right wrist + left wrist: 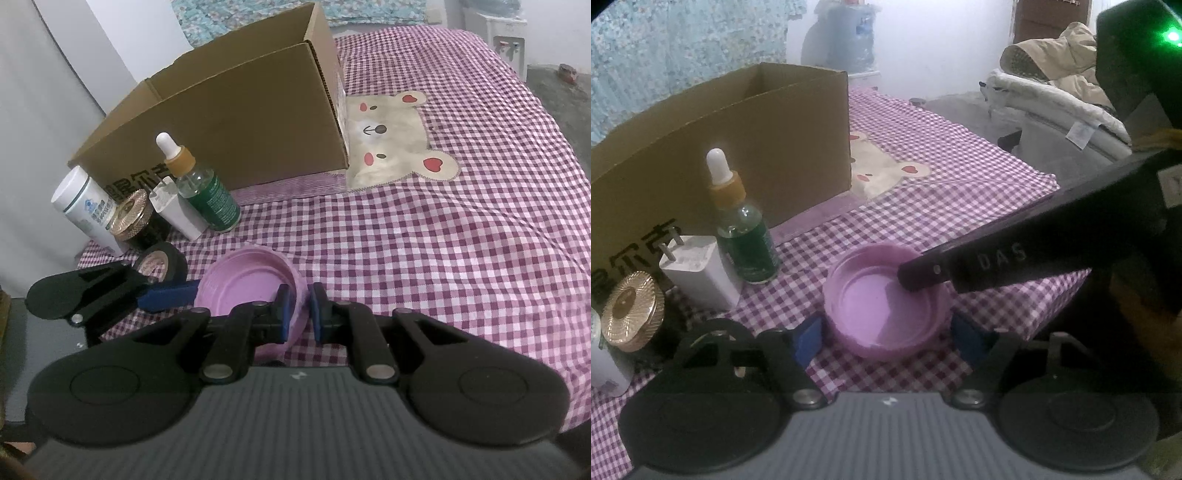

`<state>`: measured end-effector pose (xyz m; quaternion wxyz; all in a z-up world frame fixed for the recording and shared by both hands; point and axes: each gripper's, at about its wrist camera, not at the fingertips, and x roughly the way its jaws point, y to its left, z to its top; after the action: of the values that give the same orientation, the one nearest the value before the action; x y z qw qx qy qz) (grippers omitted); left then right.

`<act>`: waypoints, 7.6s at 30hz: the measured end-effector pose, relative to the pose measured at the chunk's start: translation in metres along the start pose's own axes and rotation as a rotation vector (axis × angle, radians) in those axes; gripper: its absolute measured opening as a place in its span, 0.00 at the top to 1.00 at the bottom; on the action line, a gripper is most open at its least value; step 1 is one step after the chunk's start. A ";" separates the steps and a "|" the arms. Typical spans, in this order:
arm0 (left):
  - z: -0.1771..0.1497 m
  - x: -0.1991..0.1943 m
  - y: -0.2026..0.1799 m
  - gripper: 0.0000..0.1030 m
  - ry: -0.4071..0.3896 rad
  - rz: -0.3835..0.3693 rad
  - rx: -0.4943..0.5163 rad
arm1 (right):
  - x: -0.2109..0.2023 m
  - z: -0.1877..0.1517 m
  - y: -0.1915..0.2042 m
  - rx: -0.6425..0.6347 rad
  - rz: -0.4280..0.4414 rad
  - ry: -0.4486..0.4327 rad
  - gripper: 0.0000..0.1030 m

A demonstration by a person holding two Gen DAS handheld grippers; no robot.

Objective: Organize rigid objects
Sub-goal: 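Carry the pink cup into the box and open the right tool, then move the right tool back to the black electrical tape roll, then grasp the black tape roll through its hole with the right tool, then carry the tape roll into the box and release it, then return the right tool to the green dropper bottle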

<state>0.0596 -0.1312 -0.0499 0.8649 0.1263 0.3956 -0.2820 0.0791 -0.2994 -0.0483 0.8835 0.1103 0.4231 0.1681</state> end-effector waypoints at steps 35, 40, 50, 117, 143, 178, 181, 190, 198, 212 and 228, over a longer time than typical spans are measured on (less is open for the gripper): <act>0.109 -0.118 0.153 0.30 -0.166 0.115 -0.185 | -0.037 0.169 0.147 -0.325 0.090 -0.208 0.88; 0.121 -0.075 0.203 0.30 0.008 0.027 -0.272 | 0.025 0.216 0.144 -0.253 0.109 -0.013 0.87; 0.115 0.007 0.249 0.30 0.302 -0.071 -0.405 | 0.130 0.228 0.119 -0.085 0.136 0.315 0.86; -0.032 -0.048 0.078 0.31 0.050 0.139 -0.238 | 0.032 0.004 0.080 -0.022 0.142 -0.005 0.66; -0.032 -0.040 0.058 0.29 0.014 0.064 -0.151 | 0.034 -0.003 0.081 -0.098 0.061 0.052 0.78; 0.044 -0.147 0.076 0.35 -0.297 0.321 0.026 | -0.046 0.074 0.175 -0.460 0.033 -0.312 0.84; 0.070 -0.147 0.099 0.35 -0.280 0.317 0.020 | -0.045 0.111 0.180 -0.470 0.072 -0.309 0.84; 0.150 -0.068 0.190 0.35 0.019 0.224 -0.063 | 0.046 0.230 0.170 -0.343 0.105 -0.034 0.84; 0.163 0.007 0.247 0.35 0.217 0.183 -0.148 | 0.157 0.281 0.144 -0.155 0.137 0.225 0.84; 0.152 0.062 0.273 0.35 0.309 0.168 -0.226 | 0.231 0.274 0.124 -0.080 0.133 0.326 0.82; 0.161 0.008 0.256 0.21 0.143 0.202 -0.220 | 0.158 0.285 0.098 0.013 0.220 0.187 0.77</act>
<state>0.3135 0.0020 0.0481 0.8671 0.0898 0.4699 -0.1388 0.3752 -0.1626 0.0484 0.8158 0.1457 0.4900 0.2705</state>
